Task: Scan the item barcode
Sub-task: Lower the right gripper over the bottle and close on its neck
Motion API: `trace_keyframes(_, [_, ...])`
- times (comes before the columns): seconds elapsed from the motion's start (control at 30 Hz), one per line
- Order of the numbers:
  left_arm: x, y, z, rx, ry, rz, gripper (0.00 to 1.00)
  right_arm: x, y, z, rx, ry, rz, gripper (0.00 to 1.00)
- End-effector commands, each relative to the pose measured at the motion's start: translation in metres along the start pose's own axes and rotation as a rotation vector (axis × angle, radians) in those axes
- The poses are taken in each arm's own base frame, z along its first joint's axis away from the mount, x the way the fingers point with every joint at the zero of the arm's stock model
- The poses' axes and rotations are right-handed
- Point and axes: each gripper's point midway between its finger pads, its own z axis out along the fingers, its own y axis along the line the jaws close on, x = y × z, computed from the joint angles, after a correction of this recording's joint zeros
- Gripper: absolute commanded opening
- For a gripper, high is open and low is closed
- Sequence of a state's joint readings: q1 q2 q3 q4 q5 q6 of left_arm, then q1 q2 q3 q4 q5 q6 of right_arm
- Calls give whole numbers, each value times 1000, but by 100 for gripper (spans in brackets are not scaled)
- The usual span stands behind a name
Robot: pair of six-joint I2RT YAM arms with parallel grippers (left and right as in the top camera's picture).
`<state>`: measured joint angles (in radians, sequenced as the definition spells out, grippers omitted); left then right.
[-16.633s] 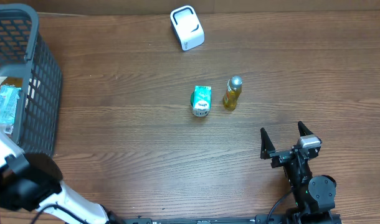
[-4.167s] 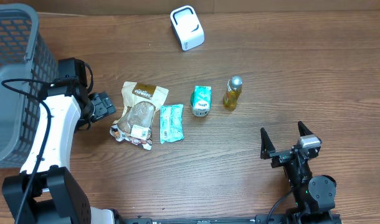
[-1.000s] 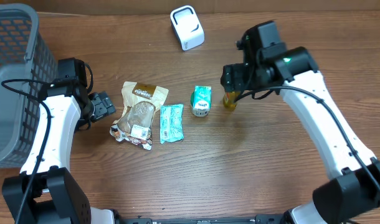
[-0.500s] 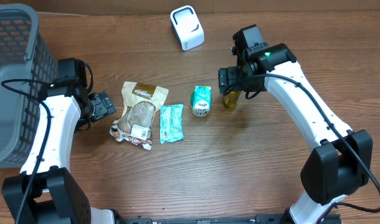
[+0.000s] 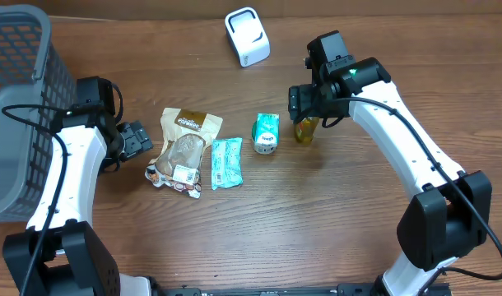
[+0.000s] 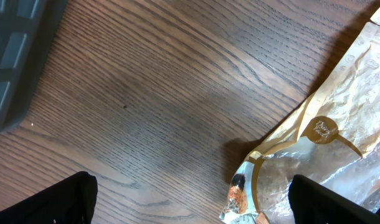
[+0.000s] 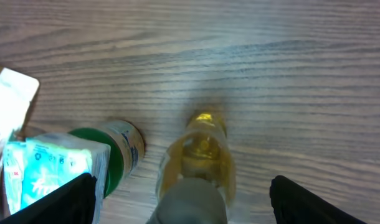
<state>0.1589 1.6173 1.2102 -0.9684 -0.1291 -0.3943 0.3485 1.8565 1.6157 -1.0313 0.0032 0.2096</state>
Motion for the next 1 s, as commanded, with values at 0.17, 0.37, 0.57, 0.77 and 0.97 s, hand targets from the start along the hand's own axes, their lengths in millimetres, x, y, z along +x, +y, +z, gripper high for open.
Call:
trace_keyframes(0.17, [-2, 3, -5, -2, -20, -19, 100, 6, -5, 18, 9, 2, 6, 74])
trace_keyframes(0.37, [-2, 3, -5, -2, -20, -19, 100, 15, -7, 23, 16, 27, 6, 73])
trace_keyframes(0.57, [-2, 3, -5, -2, -20, -19, 100, 16, -8, 28, 19, 21, 6, 61])
trace_keyframes(0.77, [-2, 3, -5, -2, -20, -19, 100, 12, -7, 23, 15, 12, 7, 53])
trace_keyframes(0.97, [-2, 3, -5, -2, -20, -19, 99, 5, -5, 14, 13, 3, 7, 47])
